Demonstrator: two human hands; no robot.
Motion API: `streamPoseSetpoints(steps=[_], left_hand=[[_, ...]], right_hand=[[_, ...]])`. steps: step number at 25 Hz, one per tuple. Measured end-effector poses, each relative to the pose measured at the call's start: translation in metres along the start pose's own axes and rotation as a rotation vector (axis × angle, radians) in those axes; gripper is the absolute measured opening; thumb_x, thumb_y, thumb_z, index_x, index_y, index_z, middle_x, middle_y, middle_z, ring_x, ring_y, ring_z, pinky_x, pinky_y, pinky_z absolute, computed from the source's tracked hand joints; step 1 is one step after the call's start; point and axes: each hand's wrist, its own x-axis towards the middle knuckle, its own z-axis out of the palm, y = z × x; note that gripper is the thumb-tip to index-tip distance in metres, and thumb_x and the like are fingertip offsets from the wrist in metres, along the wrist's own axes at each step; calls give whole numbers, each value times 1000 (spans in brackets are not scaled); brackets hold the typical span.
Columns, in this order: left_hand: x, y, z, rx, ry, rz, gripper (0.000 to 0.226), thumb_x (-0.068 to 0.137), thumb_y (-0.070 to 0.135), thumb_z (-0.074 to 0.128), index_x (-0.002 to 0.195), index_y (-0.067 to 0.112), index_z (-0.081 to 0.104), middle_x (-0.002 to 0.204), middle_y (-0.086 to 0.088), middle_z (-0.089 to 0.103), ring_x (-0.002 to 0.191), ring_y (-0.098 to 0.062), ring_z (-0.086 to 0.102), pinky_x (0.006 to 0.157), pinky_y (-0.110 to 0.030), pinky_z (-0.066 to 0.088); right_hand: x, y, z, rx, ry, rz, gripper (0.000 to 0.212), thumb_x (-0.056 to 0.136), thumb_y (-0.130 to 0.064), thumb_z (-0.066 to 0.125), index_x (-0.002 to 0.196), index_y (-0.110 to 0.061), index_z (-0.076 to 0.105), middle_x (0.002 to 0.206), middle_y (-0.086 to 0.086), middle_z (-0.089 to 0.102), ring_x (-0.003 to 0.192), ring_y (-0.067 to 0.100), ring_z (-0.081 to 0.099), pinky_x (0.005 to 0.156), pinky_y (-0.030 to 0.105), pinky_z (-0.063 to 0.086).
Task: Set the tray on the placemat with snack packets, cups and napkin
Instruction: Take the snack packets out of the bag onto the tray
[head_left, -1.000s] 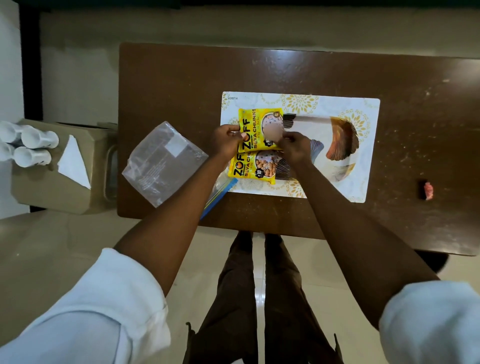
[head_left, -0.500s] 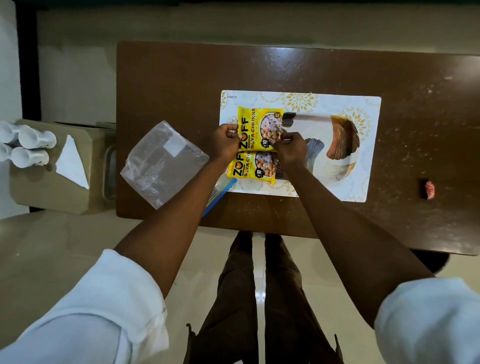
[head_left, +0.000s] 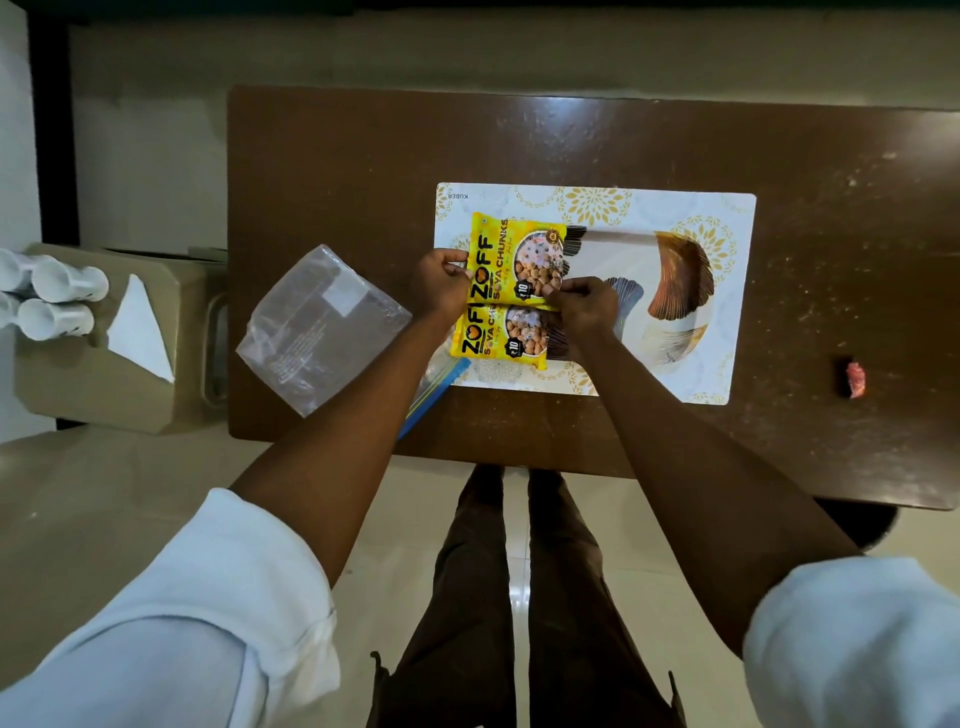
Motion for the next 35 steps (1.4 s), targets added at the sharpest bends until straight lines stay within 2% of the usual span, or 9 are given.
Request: streamPoseSetpoints(steps=[3, 8, 11, 13, 18, 21, 23, 30, 35], left_hand=[[4, -9, -7, -60, -16, -84, 25, 102, 11, 59, 122, 0, 69, 121, -26, 71, 104, -38, 69, 91, -47, 57], [-3, -28, -11, -80, -146, -196, 37, 98, -8, 48, 130, 0, 65, 106, -21, 71, 85, -28, 62, 75, -41, 51], [-9, -30, -11, -94, -144, -163, 37, 97, -10, 51, 129, 1, 64, 103, -18, 71, 84, -27, 67, 76, -41, 57], [-11, -29, -10, -101, -123, -136, 39, 96, -13, 50, 128, 3, 65, 97, -14, 69, 81, -24, 65, 74, -37, 55], [-11, -27, -12, -74, -81, -82, 40, 93, -10, 54, 127, 7, 67, 101, -14, 69, 82, -23, 63, 73, -39, 54], [-12, -29, -12, -60, -93, -75, 38, 94, -8, 58, 129, 6, 66, 98, -10, 65, 85, -22, 60, 67, -30, 48], [-13, -30, -11, -55, -91, -71, 38, 95, -7, 59, 130, 5, 65, 98, -10, 65, 83, -22, 60, 67, -30, 47], [-18, -30, -15, -92, -75, -60, 35, 95, -5, 61, 128, 7, 66, 98, -12, 67, 88, -21, 64, 79, -36, 55], [-36, -31, -29, -125, -51, -79, 35, 91, -5, 66, 125, 6, 67, 111, -22, 74, 93, -23, 69, 88, -43, 60]], right_hand=[[4, 5, -13, -69, 15, 7, 32, 93, -21, 79, 98, 9, 68, 104, 38, 71, 84, 42, 71, 71, 44, 59], [-4, 16, -22, -183, 18, 25, 42, 96, -38, 72, 93, 4, 68, 100, 33, 74, 87, 46, 74, 78, 62, 60], [-12, 12, -14, -101, -75, 38, 34, 98, -33, 71, 77, -7, 65, 70, 22, 63, 56, 30, 61, 54, 42, 50], [-13, 10, -8, -114, -83, 1, 28, 99, -26, 71, 78, -9, 65, 62, 11, 54, 51, 20, 50, 53, 35, 40], [-16, 10, -5, -169, -43, -60, 32, 98, -16, 72, 114, 11, 65, 79, 16, 70, 61, 29, 69, 65, 52, 61], [-14, 10, -6, -196, -38, -35, 35, 96, -14, 74, 121, 9, 64, 108, 32, 72, 95, 51, 73, 83, 64, 59], [-14, 8, -6, -170, -39, -15, 35, 95, -11, 75, 121, 9, 63, 109, 36, 71, 94, 54, 72, 82, 67, 59], [-19, 4, -7, -146, -33, -8, 34, 94, -9, 76, 120, 9, 64, 88, 21, 71, 77, 36, 69, 78, 66, 61], [-21, 0, -13, -212, -10, -59, 39, 92, -20, 79, 121, 4, 68, 117, 24, 72, 106, 37, 70, 95, 56, 59]])
